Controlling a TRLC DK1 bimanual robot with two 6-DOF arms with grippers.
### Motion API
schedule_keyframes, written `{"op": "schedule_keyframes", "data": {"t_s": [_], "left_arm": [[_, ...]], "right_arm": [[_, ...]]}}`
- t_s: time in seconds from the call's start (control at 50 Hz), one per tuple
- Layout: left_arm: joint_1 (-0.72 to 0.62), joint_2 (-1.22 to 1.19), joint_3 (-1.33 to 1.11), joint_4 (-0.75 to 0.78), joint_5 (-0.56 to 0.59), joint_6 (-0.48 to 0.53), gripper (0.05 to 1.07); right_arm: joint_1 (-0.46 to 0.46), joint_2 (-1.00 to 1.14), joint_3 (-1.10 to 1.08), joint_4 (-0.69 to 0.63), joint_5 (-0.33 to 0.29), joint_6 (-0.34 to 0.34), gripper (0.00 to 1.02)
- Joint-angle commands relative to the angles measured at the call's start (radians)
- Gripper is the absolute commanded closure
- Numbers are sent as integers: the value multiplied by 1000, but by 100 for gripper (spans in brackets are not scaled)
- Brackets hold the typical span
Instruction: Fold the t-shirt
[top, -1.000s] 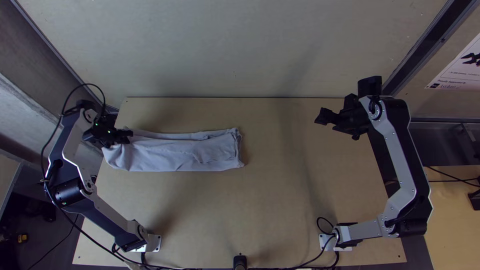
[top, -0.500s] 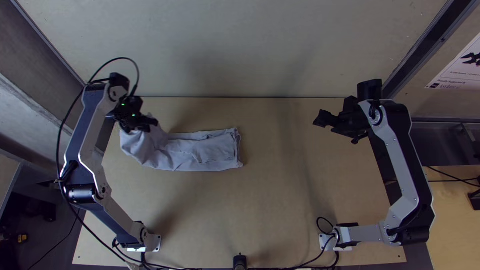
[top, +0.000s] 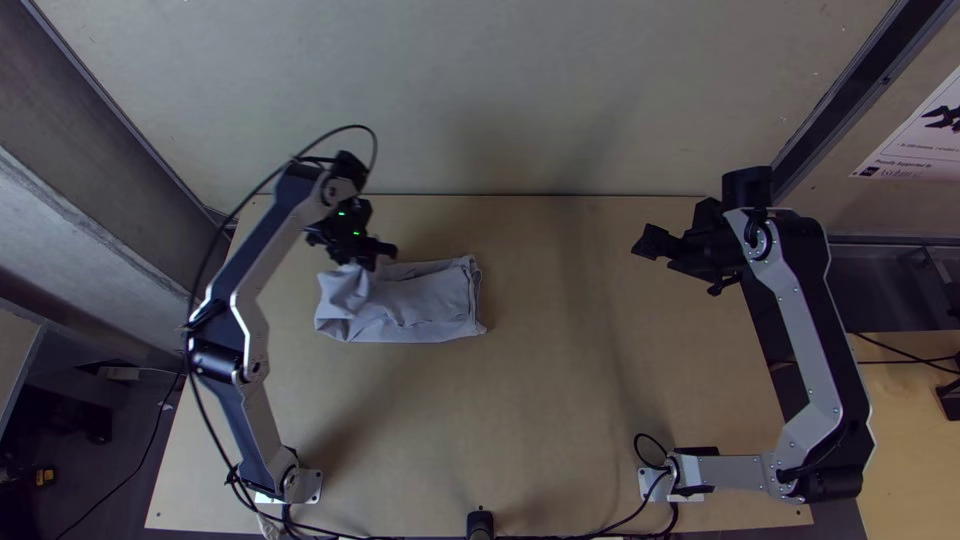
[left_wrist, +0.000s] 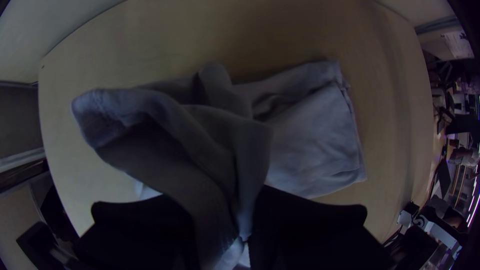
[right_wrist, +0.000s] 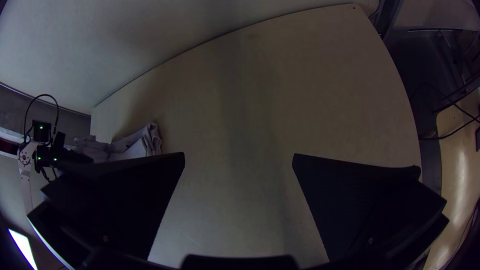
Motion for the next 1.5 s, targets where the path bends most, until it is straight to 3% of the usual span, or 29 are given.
{"op": "schedule_keyframes", "data": {"t_s": [0.0,0.34,0.4,0.44,0.54,0.62,0.86,1.02,1.18,1.48], "left_arm": [[-72,54,72,-17,0,-62,105],[-250,244,226,-23,0,-152,104],[-271,272,235,-21,0,-154,100],[-285,292,239,-21,0,-154,84],[-320,338,275,-20,31,-166,30],[-345,379,310,-14,109,-205,11],[-392,422,354,150,342,-384,10],[-417,427,362,247,359,-450,10],[-388,379,359,239,348,-404,10],[-198,177,290,249,241,-238,10]], "right_arm": [[-12,-28,-38,8,-5,17,3],[-23,-43,-89,38,-3,17,3],[-26,-46,-93,39,-3,17,3],[-27,-49,-99,42,-3,15,3],[-29,-57,-119,50,-2,15,3],[-30,-68,-147,62,-2,15,3],[-12,-95,-208,85,2,32,3],[11,-106,-236,99,8,45,3],[13,-121,-244,125,38,35,3],[-9,-111,-115,208,129,-57,4]]}}
